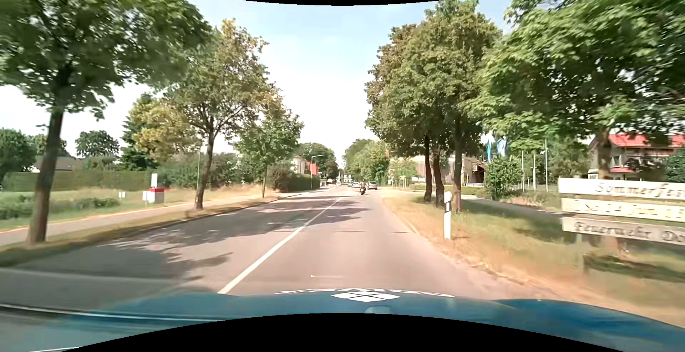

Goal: Follow the waypoints while adhering to traffic rules and regulations

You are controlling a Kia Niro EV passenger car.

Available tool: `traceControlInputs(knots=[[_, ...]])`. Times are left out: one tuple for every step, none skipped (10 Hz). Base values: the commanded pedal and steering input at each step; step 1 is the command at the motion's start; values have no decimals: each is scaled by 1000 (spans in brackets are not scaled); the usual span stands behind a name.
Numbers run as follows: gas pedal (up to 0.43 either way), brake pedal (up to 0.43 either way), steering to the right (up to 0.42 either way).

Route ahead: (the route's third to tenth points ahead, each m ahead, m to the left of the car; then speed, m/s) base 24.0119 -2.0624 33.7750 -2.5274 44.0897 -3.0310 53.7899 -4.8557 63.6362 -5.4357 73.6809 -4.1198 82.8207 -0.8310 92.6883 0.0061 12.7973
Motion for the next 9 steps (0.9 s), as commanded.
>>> traceControlInputs(knots=[[0,0,10],[0,0,10],[0,0,10],[0,0,10],[0,0,10],[0,0,12],[0,0,13],[0,0,14],[0,0,17]])
